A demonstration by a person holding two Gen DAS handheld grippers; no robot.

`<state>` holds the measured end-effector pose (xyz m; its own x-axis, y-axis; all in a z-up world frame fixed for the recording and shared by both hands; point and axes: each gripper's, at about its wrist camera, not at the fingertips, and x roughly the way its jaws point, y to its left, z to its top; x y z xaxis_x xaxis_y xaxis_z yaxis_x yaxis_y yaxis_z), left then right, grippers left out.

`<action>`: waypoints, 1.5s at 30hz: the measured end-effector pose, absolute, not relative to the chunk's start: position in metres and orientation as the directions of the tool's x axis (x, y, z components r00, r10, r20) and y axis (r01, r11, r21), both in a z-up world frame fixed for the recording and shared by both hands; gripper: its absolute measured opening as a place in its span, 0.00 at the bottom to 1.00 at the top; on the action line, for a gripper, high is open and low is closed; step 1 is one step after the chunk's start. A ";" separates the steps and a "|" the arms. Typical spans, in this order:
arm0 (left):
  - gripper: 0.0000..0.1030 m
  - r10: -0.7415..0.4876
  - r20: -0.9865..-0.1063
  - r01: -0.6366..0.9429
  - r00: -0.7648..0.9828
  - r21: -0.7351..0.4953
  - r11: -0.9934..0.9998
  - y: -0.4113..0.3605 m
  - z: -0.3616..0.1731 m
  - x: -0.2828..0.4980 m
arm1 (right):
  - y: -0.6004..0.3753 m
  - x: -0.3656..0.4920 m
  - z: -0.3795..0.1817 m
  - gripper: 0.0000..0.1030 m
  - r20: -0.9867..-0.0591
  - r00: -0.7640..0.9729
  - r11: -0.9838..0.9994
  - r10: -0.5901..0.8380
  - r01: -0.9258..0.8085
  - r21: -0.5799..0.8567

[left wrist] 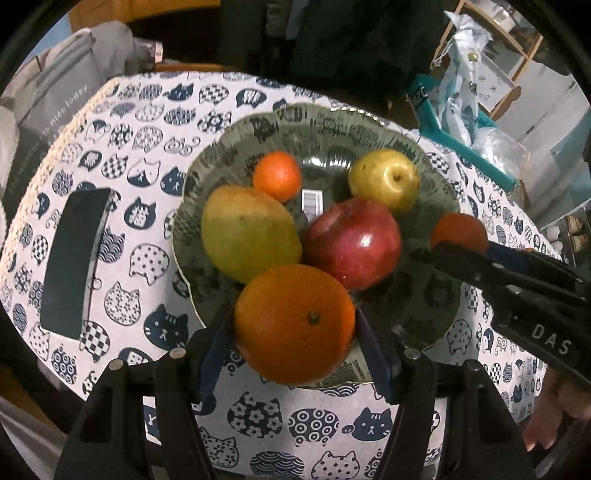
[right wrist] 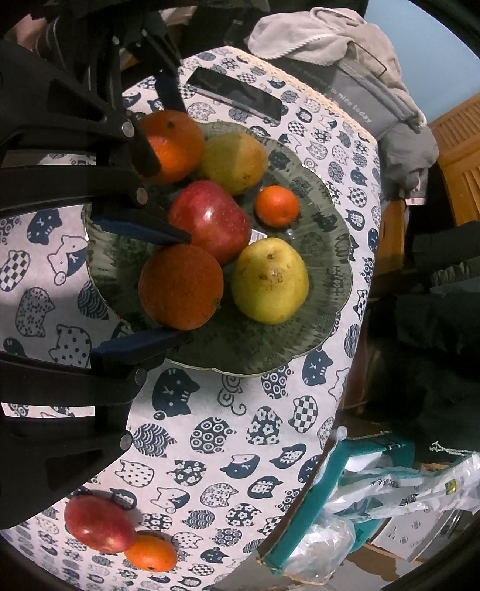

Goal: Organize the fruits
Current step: 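Lower the orange into the green bowl while the right tool lowers the tangerine there, then open both grippers and withdraw both tools from the bowl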

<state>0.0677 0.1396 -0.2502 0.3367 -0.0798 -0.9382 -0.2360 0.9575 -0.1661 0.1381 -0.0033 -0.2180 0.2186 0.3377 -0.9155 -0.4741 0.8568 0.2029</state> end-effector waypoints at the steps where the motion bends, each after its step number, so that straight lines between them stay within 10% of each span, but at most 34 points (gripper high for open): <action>1: 0.65 -0.082 -0.938 -0.238 0.338 -0.169 0.956 0.140 -0.251 0.068 | -0.003 0.139 -0.219 0.42 -0.915 0.216 0.856 0.340 -0.475 0.206; 6: 0.79 -0.073 -0.923 -0.232 0.379 -0.171 0.957 0.140 -0.240 0.066 | -0.001 0.139 -0.221 0.42 -0.919 0.203 0.854 0.338 -0.476 0.209; 45: 0.85 0.015 -0.770 -0.160 0.638 -0.114 0.980 0.111 -0.125 0.037 | -0.066 0.105 -0.088 0.76 -0.761 0.576 0.915 0.297 -0.399 0.055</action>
